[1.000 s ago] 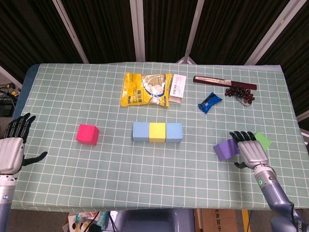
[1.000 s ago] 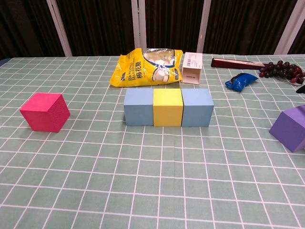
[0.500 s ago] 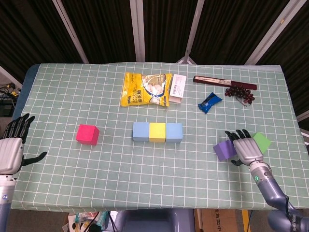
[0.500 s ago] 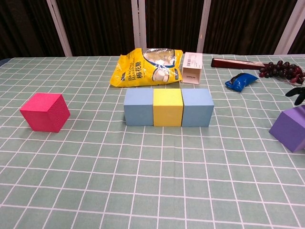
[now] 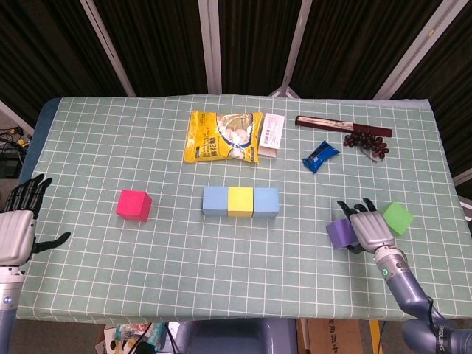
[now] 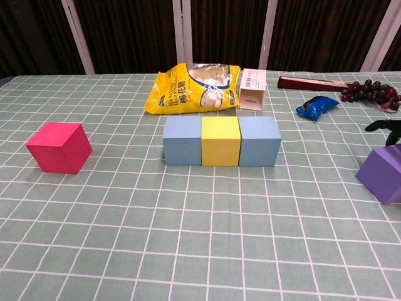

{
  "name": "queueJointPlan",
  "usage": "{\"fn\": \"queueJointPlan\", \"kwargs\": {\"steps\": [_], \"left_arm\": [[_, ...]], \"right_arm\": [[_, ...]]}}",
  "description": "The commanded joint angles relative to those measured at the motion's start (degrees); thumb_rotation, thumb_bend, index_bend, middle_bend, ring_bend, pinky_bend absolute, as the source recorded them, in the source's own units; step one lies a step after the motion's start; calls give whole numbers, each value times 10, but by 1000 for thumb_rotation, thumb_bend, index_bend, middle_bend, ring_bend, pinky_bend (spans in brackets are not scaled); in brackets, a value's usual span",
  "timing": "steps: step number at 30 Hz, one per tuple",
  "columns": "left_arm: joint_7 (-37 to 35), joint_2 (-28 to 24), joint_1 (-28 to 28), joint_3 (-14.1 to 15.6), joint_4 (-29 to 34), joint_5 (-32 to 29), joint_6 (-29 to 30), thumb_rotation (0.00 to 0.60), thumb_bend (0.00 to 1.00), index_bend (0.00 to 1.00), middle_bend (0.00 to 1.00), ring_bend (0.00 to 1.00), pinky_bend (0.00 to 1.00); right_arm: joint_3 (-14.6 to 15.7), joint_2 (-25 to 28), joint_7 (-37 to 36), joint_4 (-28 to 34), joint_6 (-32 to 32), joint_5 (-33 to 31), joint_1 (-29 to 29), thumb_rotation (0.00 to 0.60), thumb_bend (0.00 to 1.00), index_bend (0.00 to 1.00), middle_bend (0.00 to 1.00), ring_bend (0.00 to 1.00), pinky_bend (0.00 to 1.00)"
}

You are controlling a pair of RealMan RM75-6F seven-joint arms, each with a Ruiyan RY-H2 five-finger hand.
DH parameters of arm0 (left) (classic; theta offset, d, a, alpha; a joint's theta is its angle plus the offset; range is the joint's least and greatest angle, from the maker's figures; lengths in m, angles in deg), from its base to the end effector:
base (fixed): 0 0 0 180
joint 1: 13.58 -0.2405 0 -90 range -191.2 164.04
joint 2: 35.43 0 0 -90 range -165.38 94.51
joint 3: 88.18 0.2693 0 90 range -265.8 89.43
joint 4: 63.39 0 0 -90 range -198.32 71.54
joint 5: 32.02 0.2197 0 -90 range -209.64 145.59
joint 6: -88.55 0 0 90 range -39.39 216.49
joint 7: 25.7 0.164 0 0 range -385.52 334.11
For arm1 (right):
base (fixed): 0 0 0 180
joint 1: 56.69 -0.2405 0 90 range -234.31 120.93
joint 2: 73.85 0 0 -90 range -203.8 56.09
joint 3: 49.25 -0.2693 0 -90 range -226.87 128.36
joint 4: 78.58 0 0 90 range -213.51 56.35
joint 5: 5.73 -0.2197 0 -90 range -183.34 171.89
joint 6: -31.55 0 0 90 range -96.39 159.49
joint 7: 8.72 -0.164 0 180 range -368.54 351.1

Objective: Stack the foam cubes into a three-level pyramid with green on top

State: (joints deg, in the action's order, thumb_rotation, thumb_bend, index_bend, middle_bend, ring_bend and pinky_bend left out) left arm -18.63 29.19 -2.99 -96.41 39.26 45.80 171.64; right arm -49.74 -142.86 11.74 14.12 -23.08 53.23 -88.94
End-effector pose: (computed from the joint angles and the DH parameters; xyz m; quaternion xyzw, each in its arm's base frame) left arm -0.2780 0.2473 0.1528 -0.5587 -0.4000 -0.4307 0.5852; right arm -0.2886 -0.3208 0.0608 0.7283 -0.4190 0.2095 0.5001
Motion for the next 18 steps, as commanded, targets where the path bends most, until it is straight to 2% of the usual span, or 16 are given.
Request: {"fn": "queueJointPlan", "kwargs": {"steps": [1, 6, 10, 18], "left_arm": [[-1, 0, 0, 1, -1, 0, -1, 600, 25, 0, 0, 0, 0], [-2, 1, 0, 1, -3, 1, 0, 600, 25, 0, 0, 0, 0], [-3, 1, 0, 1, -4, 2, 1, 600, 25, 0, 0, 0, 0], [-5, 1, -1, 1, -6, 3, 2, 600, 25, 0, 0, 0, 0]], "right_arm": [[-3, -7, 3, -3, -5, 0, 1, 600, 221, 19, 421, 235, 1], [-22, -19, -7, 9, -19, -25, 7, 600, 221, 29, 429, 243, 1], [-47, -19, -14, 42, -21, -74, 4, 600, 220, 28, 429, 242, 1], [-77, -20, 45, 97, -48, -170, -23, 600, 222, 29, 429, 243, 1]]}}
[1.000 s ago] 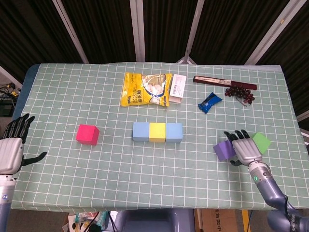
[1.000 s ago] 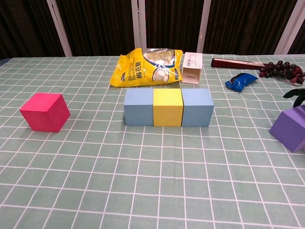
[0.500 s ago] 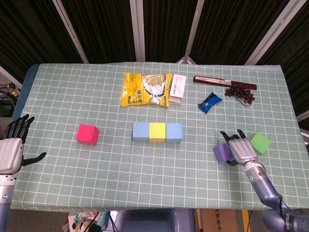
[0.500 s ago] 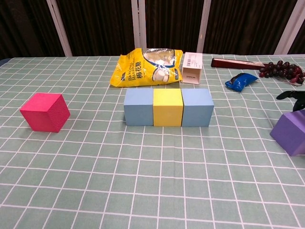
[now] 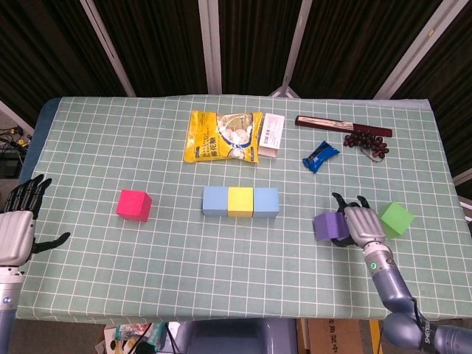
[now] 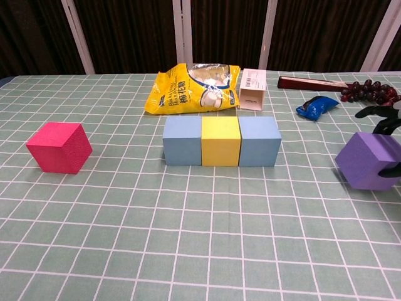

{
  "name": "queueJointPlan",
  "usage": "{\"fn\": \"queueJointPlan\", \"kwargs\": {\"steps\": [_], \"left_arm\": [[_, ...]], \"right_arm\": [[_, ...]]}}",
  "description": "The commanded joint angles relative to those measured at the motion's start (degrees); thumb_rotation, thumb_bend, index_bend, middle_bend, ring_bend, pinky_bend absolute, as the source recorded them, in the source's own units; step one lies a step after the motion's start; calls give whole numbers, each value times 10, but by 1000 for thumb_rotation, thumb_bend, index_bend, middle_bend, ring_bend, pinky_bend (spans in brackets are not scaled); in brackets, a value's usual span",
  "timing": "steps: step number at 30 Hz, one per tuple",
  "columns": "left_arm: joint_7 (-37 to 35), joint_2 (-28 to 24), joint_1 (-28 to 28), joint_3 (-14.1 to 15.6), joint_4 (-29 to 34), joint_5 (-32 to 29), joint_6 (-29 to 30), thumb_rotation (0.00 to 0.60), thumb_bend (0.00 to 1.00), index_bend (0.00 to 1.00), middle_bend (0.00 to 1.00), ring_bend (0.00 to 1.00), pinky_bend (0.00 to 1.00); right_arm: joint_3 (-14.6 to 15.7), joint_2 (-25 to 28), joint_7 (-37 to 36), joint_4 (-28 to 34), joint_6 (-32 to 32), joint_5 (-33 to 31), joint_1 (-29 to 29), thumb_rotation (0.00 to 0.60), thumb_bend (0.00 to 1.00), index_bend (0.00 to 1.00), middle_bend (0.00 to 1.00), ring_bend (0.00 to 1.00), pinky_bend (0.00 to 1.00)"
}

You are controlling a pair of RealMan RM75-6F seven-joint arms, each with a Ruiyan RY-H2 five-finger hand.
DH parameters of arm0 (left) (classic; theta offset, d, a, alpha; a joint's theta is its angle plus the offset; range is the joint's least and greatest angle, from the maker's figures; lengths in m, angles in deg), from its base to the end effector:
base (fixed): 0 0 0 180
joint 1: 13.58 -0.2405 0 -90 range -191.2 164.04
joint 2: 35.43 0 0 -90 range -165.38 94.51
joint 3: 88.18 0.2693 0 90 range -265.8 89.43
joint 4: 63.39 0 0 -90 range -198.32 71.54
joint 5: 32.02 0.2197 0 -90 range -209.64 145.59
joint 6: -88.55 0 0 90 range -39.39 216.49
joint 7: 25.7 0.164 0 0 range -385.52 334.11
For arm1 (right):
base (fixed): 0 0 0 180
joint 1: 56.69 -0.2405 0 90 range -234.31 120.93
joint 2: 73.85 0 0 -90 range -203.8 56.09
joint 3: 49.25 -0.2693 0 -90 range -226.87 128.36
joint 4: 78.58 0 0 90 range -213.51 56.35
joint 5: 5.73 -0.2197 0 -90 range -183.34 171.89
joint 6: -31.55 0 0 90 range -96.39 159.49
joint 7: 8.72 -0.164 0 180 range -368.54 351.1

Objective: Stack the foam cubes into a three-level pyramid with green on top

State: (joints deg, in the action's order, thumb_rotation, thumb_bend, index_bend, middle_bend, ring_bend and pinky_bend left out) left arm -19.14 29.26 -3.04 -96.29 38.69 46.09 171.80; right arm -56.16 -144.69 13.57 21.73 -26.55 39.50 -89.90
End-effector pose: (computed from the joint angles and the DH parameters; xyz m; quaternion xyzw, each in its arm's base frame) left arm -0.2797 0.2471 0.1532 -0.5588 -0.3985 -0.4317 0.5852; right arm -0.2547 -0.3299 0.0547 0.6470 -0.5099 0.2628 0.5022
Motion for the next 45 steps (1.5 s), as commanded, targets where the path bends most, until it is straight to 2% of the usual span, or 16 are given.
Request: {"fn": "queueJointPlan", "kwargs": {"steps": [1, 8, 19, 32, 38, 45], "left_arm": [[0, 0, 0, 1, -1, 0, 0, 600, 25, 0, 0, 0, 0], [-4, -2, -1, 0, 0, 1, 1, 600, 25, 0, 0, 0, 0], [-6, 4, -1, 5, -16, 1, -4, 600, 25, 0, 0, 0, 0], [-10, 5, -1, 4, -18, -1, -5, 600, 25, 0, 0, 0, 0], [-10, 5, 0, 4, -18, -4, -7, 600, 25, 0, 0, 0, 0], [-17, 5, 0, 2, -20, -7, -10, 600, 25, 0, 0, 0, 0]], "right_arm": [[-15, -4, 38, 25, -18, -46, -19, 600, 223, 29, 429, 243, 1], [-30, -25, 98, 34, -45, -118, -53, 600, 222, 29, 429, 243, 1], [-36, -57, 145, 7, -82, -177, -77, 600, 223, 29, 429, 243, 1], [-47, -82, 163, -19, -90, -198, -95, 600, 223, 29, 438, 248, 1], [-68, -68, 196, 20, -114, -207, -116, 600, 223, 29, 444, 249, 1], [-104, -43, 257, 110, -172, -255, -151, 600, 222, 29, 452, 248, 1]]}}
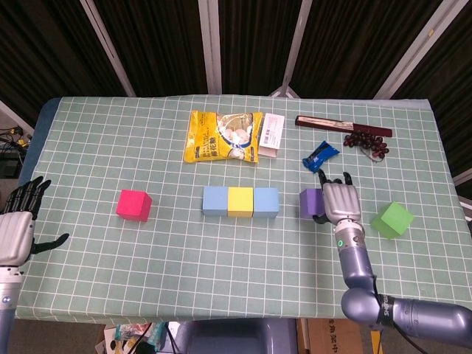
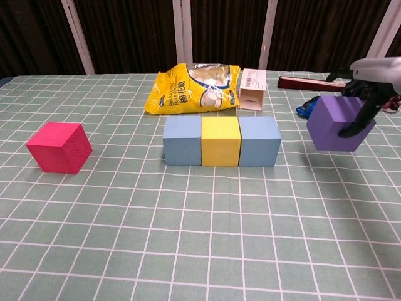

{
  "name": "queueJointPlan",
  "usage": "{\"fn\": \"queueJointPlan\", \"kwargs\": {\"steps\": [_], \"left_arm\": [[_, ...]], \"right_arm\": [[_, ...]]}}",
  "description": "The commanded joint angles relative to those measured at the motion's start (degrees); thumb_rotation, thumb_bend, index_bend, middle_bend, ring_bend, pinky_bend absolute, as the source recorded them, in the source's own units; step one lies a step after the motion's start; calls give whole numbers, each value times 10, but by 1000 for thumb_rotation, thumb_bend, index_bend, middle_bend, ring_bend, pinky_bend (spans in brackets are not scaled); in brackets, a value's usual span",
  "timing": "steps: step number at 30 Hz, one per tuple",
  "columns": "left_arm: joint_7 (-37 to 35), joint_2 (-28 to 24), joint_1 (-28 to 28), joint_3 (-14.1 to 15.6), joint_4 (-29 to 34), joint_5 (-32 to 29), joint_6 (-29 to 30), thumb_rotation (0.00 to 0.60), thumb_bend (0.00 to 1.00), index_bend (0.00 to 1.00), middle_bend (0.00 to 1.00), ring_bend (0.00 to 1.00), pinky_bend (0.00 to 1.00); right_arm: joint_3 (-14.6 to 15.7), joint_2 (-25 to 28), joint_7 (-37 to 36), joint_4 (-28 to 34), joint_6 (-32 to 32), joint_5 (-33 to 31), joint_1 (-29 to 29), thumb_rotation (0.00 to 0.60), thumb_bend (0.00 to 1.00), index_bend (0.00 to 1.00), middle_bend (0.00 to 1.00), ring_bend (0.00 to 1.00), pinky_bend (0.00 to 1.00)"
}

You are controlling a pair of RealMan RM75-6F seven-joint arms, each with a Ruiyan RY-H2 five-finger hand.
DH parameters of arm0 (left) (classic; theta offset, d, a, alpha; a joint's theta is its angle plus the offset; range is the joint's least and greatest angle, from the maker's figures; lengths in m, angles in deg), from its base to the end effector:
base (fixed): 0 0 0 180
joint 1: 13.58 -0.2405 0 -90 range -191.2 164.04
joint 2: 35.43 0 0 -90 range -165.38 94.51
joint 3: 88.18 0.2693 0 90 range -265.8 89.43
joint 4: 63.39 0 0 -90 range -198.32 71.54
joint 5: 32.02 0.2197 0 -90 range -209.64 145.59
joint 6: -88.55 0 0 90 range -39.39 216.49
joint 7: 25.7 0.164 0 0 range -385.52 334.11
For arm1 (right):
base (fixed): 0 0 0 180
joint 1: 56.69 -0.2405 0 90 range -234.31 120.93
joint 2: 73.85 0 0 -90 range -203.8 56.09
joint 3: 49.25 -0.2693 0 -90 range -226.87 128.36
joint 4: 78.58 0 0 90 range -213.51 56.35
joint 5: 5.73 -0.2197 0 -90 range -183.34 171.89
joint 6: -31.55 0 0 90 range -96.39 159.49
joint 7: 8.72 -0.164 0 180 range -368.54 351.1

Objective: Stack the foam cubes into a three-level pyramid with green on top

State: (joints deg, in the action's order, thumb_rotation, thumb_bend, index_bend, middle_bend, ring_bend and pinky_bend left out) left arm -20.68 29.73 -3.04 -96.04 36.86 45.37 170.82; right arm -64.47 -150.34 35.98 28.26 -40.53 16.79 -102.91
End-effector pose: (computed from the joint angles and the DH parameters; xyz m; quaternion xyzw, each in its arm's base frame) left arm -0.2891 0.2476 0.1504 -0.5571 -0.4084 -0.4250 0.5850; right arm -0.1671 -0.3717 0.0508 0.6325 -0.4725 0.2472 0.5618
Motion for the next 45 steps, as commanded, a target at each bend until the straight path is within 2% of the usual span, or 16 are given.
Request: {"fn": "queueJointPlan", "kwargs": {"steps": [1, 8, 16, 22, 28, 33, 45], "left_arm": [[-2, 0, 1, 0, -2, 1, -1, 600, 25, 0, 0, 0, 0], [-10, 1, 2, 3, -8, 7, -3, 600, 25, 0, 0, 0, 0], [-28, -1, 2, 6, -16, 11, -11, 600, 25, 0, 0, 0, 0], [-44, -5, 2, 6, -20, 12, -14, 600, 25, 0, 0, 0, 0], [-55, -6, 2, 9, -25, 17, -17, 600, 25, 0, 0, 0, 0], [-60, -6, 3, 10, -30, 17, -20, 600, 25, 0, 0, 0, 0], [-59, -4, 4, 10, -33, 14, -22, 600, 25, 0, 0, 0, 0]], "right_arm": [[-24, 14, 40, 55, -39, -34, -25, 600, 222, 29, 454, 248, 1], [-45, -10, 85, 100, -89, -50, -68, 600, 222, 29, 463, 249, 1], [-62, -77, 129, 65, -138, -80, -119, 600, 223, 36, 484, 265, 1], [-117, -135, 155, 20, -178, -164, -159, 600, 222, 45, 484, 265, 1], [-150, -169, 168, -7, -206, -198, -185, 600, 223, 45, 485, 265, 1], [-175, -181, 167, -21, -214, -213, -194, 600, 223, 45, 487, 265, 1], [-190, -193, 176, -28, -217, -228, -202, 600, 223, 45, 488, 265, 1]]}}
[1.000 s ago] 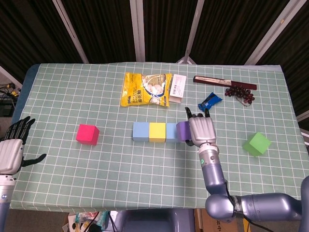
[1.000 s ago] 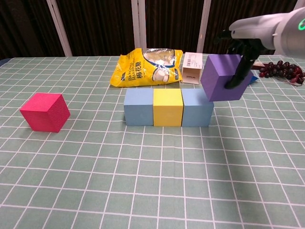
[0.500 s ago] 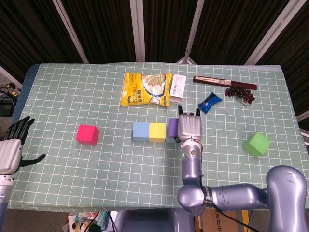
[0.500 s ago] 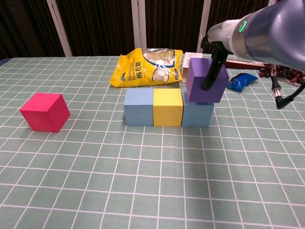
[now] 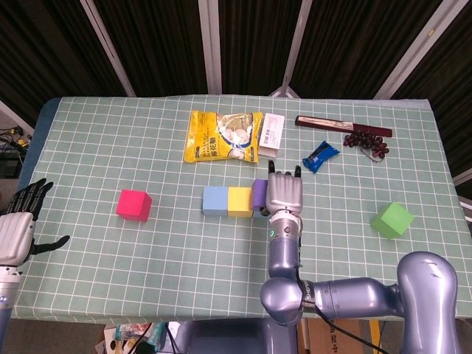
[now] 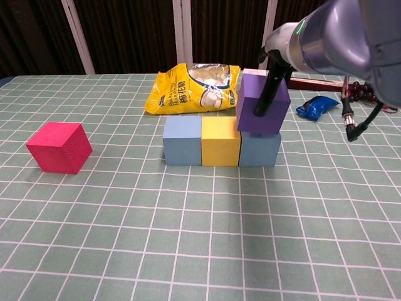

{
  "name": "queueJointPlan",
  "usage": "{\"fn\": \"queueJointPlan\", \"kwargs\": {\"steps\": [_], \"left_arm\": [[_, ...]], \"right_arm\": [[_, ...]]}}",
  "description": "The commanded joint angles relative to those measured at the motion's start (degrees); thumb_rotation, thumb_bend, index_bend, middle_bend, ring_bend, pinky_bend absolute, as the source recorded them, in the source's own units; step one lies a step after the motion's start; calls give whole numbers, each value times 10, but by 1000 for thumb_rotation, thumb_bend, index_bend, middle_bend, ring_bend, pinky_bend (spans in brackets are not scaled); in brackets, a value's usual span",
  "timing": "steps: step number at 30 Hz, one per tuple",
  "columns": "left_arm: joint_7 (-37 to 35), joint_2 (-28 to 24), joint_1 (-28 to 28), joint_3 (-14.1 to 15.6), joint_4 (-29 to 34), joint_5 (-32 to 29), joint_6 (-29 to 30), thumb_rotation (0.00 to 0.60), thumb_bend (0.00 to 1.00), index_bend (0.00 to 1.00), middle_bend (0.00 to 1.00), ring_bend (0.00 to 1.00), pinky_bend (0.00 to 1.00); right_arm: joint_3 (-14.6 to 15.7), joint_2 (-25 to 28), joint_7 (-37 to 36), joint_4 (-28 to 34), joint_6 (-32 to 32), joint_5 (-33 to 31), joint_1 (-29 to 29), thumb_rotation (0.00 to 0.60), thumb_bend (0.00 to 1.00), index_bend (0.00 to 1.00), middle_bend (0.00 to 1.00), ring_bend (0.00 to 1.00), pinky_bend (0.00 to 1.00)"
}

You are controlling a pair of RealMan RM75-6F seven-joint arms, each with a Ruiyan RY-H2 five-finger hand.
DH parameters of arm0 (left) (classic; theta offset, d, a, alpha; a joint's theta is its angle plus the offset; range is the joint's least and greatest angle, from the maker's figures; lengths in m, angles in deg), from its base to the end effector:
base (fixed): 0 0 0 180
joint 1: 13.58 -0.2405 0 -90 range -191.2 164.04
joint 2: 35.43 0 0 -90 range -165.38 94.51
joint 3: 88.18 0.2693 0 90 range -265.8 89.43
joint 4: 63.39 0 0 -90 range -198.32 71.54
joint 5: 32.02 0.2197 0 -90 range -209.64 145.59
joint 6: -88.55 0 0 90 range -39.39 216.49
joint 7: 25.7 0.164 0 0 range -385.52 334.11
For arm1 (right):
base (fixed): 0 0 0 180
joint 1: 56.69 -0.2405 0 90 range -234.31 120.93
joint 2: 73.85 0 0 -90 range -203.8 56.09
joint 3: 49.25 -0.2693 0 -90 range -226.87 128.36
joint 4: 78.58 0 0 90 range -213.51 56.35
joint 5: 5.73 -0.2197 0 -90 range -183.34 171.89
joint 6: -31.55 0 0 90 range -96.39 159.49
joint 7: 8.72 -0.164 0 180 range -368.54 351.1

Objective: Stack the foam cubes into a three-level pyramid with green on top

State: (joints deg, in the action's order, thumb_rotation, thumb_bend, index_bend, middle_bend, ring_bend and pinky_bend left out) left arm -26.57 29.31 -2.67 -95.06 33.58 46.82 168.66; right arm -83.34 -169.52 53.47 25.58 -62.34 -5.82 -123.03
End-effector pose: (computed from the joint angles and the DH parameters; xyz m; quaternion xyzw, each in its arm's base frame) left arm -0.3005 0.2487 0.1487 -0.5643 -0.4245 -0.4281 0.5640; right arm -0.0184 -0.3798 0.0035 0.6012 -0.5109 0.2355 0.5675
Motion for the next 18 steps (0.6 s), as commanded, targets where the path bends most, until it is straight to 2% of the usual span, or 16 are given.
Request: {"fn": "queueJointPlan", "kwargs": {"steps": [1, 18], "left_arm": [[0, 0, 0, 0, 0, -1, -1, 600, 25, 0, 0, 0, 0], [-1, 0, 1, 2, -1, -5, -8, 600, 25, 0, 0, 0, 0]], "right_arm": [[-2, -2, 2, -2, 1, -3, -1, 600, 223, 45, 488, 265, 1], [-13, -23, 26, -37, 21, -16, -23, 600, 223, 45, 488, 265, 1]]}}
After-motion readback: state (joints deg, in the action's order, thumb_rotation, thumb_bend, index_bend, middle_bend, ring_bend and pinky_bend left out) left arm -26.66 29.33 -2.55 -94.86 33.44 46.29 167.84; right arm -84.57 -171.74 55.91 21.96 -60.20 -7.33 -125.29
